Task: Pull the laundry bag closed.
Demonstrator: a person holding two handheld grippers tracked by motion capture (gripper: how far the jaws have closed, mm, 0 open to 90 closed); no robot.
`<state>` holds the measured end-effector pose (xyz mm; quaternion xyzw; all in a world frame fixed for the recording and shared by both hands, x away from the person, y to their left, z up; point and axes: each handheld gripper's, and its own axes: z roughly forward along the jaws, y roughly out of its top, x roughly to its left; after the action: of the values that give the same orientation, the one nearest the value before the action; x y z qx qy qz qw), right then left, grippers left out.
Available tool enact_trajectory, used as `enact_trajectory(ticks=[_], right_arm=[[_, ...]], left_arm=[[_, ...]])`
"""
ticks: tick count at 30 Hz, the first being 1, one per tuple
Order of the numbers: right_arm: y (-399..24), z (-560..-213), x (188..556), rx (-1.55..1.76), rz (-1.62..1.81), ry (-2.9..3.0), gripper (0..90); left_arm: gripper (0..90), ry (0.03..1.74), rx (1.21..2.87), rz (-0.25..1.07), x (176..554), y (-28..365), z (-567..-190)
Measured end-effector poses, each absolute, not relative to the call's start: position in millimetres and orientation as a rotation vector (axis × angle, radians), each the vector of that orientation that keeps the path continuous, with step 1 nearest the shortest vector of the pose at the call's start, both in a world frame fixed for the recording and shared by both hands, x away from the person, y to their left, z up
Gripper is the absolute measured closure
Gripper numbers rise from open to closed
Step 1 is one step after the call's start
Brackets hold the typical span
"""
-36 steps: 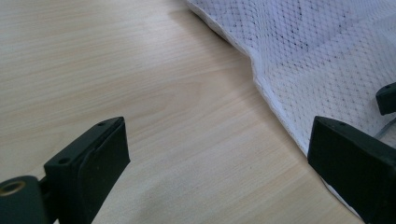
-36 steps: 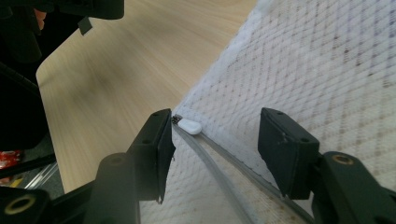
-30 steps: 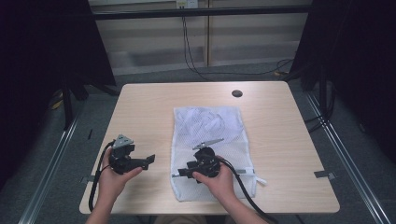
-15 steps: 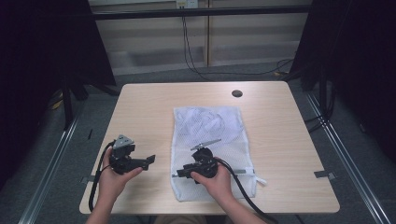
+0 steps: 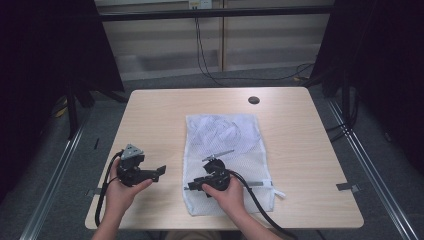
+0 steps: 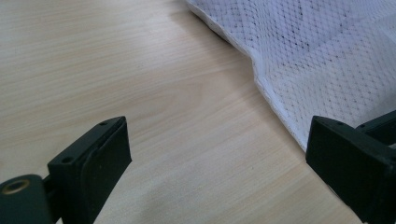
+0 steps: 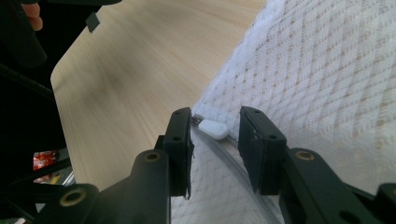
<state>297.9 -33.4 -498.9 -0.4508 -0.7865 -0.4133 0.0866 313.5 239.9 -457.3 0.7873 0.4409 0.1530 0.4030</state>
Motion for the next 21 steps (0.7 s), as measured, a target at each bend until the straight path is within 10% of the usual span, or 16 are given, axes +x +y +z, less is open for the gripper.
enact_trajectory(ticks=[21], right_arm=[[-26.3, -500.3, 301.1, -1.327, -1.231, -2.29, 71.2]], left_arm=[[7.2, 1.111, 2.0, 0.398, 314.1, 240.7, -456.5]])
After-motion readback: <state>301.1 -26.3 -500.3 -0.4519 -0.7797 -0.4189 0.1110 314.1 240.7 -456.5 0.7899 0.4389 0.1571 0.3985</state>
